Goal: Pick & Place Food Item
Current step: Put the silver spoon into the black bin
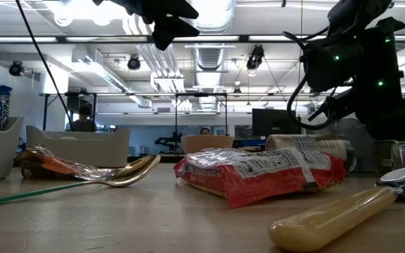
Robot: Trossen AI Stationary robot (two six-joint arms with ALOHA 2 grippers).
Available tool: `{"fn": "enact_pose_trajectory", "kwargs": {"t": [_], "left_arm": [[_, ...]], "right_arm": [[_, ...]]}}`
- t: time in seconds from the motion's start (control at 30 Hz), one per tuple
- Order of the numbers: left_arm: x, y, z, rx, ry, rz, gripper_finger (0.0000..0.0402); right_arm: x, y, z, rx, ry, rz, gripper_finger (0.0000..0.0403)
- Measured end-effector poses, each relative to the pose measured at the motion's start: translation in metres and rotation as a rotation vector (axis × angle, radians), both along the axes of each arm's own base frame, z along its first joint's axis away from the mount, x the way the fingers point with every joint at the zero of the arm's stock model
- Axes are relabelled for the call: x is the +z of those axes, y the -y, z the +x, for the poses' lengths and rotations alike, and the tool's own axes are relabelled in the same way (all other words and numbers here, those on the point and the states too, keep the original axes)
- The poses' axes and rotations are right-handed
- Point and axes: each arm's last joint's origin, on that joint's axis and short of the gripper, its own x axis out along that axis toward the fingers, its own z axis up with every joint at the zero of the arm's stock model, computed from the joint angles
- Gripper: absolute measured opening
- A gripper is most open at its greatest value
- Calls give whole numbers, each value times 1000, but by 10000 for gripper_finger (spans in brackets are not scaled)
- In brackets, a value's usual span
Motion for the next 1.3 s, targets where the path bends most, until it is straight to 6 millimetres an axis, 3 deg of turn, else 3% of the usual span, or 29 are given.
{"fn": "enact_pose_trajectory", "kwargs": {"t": [0.43,0.67,1.03,1.3], "left_arm": [[-1,0,0,0,-6,-1,207],[-1,0,0,2,-6,-4,207],[-1,0,-2,2,-25,-7,207],[11,2,-12,4,14,-6,207]], "right_arm": [[1,0,2,1,17,0,185],[8,-1,9,8,42,-7,194],[44,0,13,-34,-19,-83,195],[80,-14,15,-80,110,-5,195]]}}
